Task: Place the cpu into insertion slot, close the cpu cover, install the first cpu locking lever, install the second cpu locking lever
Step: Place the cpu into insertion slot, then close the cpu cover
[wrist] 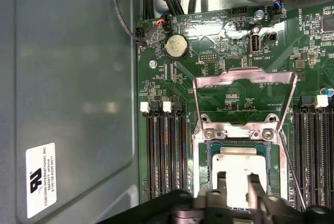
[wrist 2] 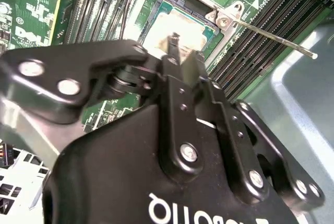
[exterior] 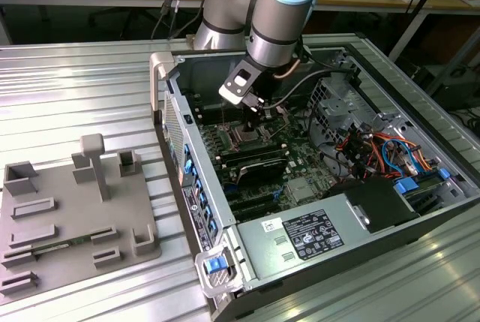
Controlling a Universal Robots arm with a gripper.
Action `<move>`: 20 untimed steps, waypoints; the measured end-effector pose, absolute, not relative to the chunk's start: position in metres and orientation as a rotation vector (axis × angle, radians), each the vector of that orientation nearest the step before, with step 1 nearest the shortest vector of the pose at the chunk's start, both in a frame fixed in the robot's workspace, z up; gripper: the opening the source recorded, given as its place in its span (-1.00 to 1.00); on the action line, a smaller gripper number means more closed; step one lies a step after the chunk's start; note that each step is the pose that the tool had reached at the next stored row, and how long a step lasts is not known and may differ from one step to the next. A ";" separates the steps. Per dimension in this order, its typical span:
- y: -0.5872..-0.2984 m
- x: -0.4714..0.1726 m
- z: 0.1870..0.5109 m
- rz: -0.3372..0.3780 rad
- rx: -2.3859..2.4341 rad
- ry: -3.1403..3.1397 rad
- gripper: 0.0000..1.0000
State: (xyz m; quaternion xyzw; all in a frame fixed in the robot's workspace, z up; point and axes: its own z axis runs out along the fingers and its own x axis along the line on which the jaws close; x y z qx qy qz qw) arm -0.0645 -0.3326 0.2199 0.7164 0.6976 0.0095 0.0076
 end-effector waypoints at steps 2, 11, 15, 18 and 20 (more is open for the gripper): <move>-0.333 -0.064 0.220 0.030 2.240 2.181 -0.64; -0.333 -0.064 0.221 0.030 2.240 2.181 -0.79; -0.333 -0.064 0.222 0.030 2.240 2.181 -0.79; -0.333 -0.064 0.222 0.030 2.240 2.181 -0.79; -0.333 -0.065 0.223 0.029 2.239 2.182 -0.79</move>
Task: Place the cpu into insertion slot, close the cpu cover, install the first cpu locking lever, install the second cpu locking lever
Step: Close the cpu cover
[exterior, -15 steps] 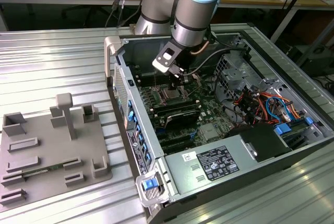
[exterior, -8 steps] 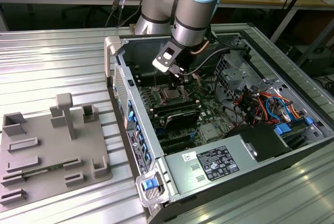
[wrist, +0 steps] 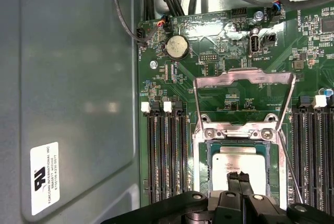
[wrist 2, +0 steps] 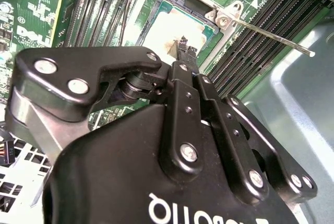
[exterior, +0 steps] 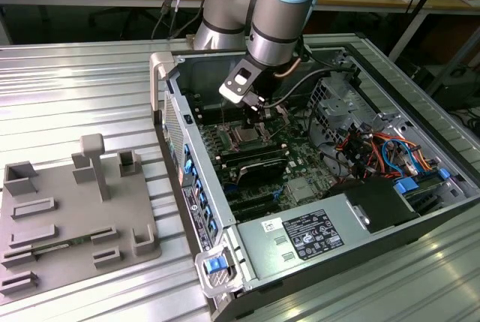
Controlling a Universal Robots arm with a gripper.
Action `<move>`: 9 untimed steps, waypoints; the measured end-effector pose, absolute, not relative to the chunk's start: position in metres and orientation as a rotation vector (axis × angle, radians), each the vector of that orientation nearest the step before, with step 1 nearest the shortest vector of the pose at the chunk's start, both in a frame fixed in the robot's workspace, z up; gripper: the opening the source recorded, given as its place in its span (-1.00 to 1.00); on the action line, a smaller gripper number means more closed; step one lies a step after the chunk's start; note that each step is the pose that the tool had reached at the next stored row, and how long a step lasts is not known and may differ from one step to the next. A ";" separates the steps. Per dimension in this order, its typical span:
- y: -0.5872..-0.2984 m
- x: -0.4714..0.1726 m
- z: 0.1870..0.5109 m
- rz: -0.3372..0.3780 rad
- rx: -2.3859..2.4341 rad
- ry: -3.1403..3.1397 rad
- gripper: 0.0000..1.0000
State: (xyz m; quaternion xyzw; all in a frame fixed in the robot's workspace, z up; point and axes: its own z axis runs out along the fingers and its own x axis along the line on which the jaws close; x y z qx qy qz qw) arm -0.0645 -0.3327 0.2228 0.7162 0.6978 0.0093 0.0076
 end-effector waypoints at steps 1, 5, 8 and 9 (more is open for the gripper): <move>-0.333 -0.064 0.224 0.030 2.239 2.182 -0.79; -0.333 -0.064 0.234 0.030 2.238 2.183 -0.79; -0.333 -0.063 0.236 0.029 2.238 2.183 -0.79; -0.333 -0.061 0.236 0.030 2.238 2.183 -0.79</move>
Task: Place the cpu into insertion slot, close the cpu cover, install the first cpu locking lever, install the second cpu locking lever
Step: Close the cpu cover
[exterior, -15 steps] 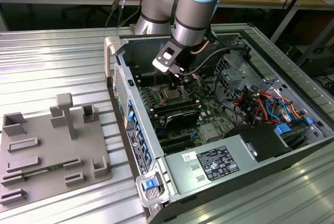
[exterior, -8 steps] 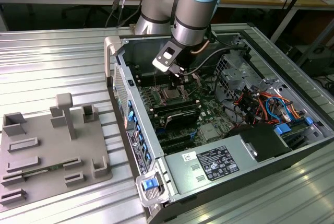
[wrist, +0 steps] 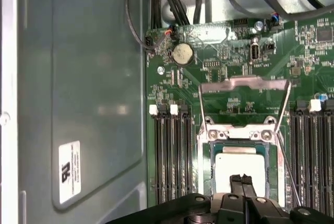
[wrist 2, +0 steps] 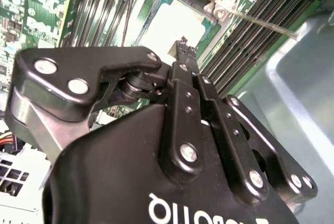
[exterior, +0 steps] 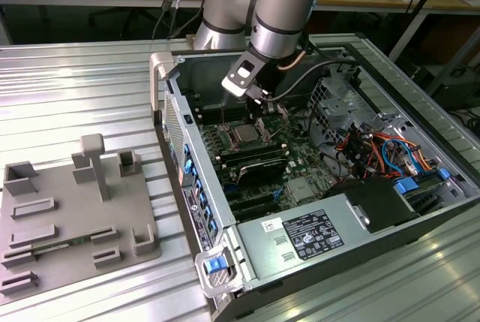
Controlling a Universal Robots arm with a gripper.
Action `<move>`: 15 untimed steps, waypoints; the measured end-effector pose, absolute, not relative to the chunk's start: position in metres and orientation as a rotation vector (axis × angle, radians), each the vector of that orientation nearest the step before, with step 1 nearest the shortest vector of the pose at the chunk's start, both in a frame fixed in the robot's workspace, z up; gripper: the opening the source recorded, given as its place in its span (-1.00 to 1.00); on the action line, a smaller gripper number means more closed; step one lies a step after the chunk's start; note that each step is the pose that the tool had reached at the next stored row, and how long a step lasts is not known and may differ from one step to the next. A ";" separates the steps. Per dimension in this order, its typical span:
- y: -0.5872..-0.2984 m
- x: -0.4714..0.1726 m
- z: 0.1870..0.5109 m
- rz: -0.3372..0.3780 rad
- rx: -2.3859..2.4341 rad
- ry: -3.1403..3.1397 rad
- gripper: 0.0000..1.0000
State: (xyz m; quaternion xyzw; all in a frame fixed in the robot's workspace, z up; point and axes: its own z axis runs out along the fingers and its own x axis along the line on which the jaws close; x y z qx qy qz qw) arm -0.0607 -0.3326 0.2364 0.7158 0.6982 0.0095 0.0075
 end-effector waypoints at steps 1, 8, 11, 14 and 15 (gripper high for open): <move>-0.333 -0.058 0.236 0.029 2.238 2.183 -0.79; -0.333 -0.040 0.236 0.029 2.237 2.184 -0.79; -0.333 -0.040 0.247 0.030 2.236 2.185 -0.79; -0.333 -0.039 0.253 0.030 2.235 2.186 -0.79; -0.333 -0.039 0.253 0.030 2.235 2.186 -0.79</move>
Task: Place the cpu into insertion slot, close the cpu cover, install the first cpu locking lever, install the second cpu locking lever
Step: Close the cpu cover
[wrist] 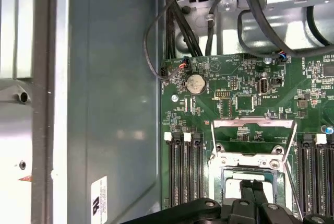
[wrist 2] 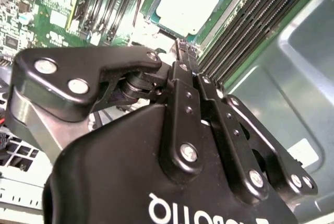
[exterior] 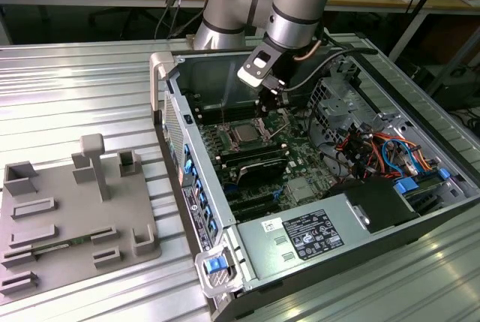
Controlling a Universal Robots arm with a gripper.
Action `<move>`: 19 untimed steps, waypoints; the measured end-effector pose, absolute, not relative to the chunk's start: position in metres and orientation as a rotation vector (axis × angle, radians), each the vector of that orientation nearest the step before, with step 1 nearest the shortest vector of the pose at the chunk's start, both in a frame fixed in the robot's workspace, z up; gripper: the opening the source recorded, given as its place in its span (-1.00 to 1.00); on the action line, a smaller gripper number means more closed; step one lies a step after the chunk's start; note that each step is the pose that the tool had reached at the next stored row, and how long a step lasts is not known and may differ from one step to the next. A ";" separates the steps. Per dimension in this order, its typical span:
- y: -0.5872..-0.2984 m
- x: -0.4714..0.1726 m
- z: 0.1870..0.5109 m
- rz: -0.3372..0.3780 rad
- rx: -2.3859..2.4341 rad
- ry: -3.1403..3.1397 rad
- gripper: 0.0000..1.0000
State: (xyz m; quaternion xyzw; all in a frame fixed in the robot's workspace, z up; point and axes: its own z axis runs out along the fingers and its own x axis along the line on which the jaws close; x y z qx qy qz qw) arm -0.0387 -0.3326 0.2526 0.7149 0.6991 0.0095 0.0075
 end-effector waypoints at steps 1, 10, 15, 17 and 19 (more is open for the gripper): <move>-0.333 -0.038 0.253 0.030 2.235 2.186 -0.79; -0.333 -0.026 0.253 0.029 2.231 2.190 -0.79; -0.333 -0.019 0.259 0.029 2.227 2.195 -0.79; -0.333 -0.014 0.259 0.029 2.226 2.197 -0.79; -0.333 -0.013 0.259 0.029 2.225 2.197 -0.79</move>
